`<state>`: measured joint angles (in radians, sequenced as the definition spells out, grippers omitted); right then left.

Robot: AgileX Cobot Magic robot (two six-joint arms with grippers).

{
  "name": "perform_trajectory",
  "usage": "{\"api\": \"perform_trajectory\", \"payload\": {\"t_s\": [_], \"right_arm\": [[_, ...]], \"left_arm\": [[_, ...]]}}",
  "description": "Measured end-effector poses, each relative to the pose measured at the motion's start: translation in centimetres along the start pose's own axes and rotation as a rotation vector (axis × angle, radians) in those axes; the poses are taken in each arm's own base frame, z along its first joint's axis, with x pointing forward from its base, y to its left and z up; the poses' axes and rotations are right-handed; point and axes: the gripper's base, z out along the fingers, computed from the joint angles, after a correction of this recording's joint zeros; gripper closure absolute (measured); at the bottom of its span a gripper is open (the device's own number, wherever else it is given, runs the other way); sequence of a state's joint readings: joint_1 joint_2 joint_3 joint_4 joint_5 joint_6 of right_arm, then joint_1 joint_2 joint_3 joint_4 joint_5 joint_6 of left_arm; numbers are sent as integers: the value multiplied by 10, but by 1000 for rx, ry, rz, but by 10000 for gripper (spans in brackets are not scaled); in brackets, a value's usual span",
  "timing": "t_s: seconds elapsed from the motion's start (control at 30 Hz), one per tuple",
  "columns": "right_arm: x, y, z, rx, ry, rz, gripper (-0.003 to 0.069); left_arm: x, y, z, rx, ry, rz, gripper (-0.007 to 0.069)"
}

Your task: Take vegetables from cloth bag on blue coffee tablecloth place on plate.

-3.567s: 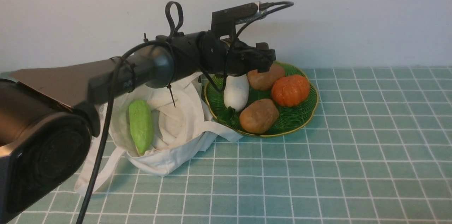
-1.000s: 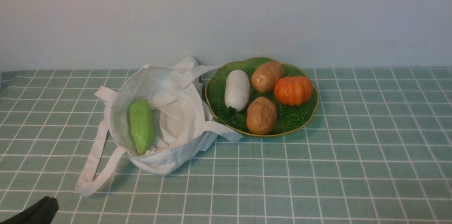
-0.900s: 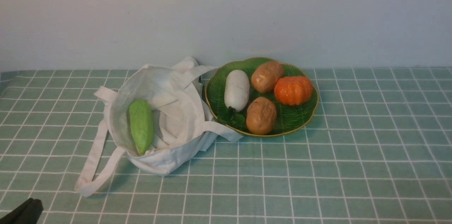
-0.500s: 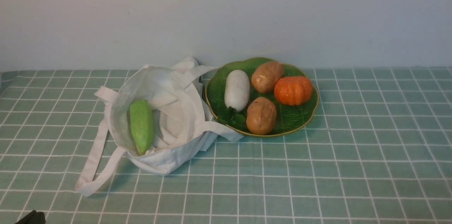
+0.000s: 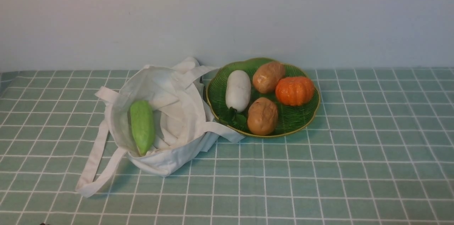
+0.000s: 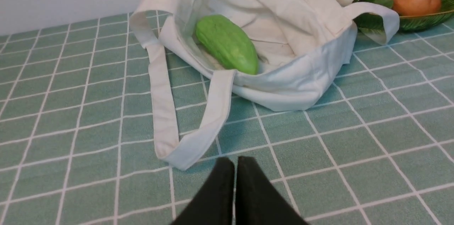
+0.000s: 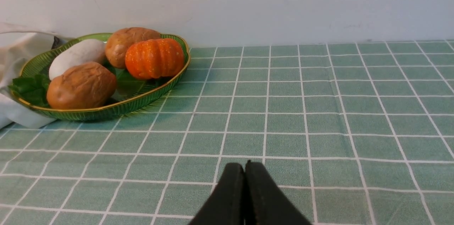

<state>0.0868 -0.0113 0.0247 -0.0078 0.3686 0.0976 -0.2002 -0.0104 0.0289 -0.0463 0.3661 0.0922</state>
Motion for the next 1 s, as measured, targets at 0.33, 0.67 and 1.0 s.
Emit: {"api": "perform_trajectory", "payload": {"t_s": [0.33, 0.67, 1.0], "right_arm": [[0, 0, 0, 0, 0, 0, 673], [0, 0, 0, 0, 0, 0, 673], [0, 0, 0, 0, 0, 0, 673]], "left_arm": [[0, 5, 0, -80, 5, -19, 629], [1, 5, 0, -91, 7, -22, 629], [1, 5, 0, -91, 7, -22, 629]]}}
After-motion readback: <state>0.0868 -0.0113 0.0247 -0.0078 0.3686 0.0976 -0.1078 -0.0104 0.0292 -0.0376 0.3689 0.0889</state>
